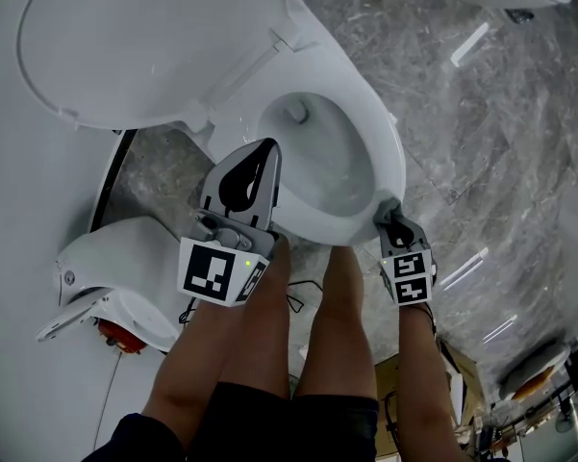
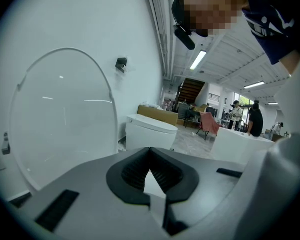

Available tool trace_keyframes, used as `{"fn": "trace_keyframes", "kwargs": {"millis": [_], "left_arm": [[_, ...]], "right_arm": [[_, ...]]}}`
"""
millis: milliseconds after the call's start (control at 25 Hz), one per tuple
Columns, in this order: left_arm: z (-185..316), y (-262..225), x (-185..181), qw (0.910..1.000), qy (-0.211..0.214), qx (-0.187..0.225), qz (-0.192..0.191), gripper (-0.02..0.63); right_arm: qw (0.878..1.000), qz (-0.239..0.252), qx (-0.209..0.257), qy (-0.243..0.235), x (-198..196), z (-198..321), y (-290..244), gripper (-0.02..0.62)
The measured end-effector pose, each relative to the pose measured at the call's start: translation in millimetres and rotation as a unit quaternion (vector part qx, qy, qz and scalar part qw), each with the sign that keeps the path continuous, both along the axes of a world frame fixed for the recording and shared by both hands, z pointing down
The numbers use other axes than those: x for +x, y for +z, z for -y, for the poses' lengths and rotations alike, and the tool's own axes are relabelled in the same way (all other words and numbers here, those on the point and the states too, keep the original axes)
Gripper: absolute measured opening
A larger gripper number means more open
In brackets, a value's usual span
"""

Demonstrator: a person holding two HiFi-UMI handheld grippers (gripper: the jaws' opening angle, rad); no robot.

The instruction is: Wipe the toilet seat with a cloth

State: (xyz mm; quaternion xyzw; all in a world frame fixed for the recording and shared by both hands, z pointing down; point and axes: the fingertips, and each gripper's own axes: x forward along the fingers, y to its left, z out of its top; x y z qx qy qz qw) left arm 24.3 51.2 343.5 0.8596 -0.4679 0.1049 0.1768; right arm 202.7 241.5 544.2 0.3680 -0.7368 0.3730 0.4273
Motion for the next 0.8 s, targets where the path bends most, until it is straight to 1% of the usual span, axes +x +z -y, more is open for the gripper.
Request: {"fn": "trace_keyframes", "kwargs": {"millis": [80, 120, 200, 280, 440, 560, 720, 800], "left_arm": [[3.1, -2.4, 3.0, 1.0, 0.0, 0.001, -0.003, 0.012], [4.9, -3.5, 4.4, 1.0, 0.0, 0.001, -0.003, 0.012], [8.2, -4.7, 5.8, 1.0, 0.002, 0.003, -0.003, 0.012], [10.4, -4.7, 4.3, 1.0, 0.001, 0.003, -0.004, 0.012], [12.2, -0.5, -1.6, 1.0, -0.005, 0.0, -0.002, 0.012], [12.4, 5.7, -4.2, 1.0, -0.007, -0.004, 0.001, 0.012], [12.7, 8.8, -4.4, 0.9999, -0.008, -0.007, 0.003, 0.012], [13.7, 10.2, -4.0, 0.9999, -0.007, -0.009, 0.003, 0.012]], "right_arm": [[0.999, 0.018, -0.029, 0.009, -11.0, -32.8, -1.1, 0.051], [0.999, 0.017, -0.04, 0.012, -13.2, -44.1, -0.2, 0.051], [0.998, -0.002, -0.054, 0.025, -6.9, -51.3, 4.4, 0.052], [0.997, -0.025, -0.057, 0.043, 6.4, -43.7, 8.1, 0.057], [0.997, -0.044, -0.032, 0.062, 33.7, -11.3, 10.4, 0.054], [0.996, -0.051, -0.009, 0.077, 51.8, 29.9, 15.2, 0.052], [0.995, -0.054, 0.026, 0.078, 57.9, 90.1, 15.2, 0.051], [0.995, -0.056, 0.034, 0.073, 55.5, 100.6, 12.1, 0.049]]}}
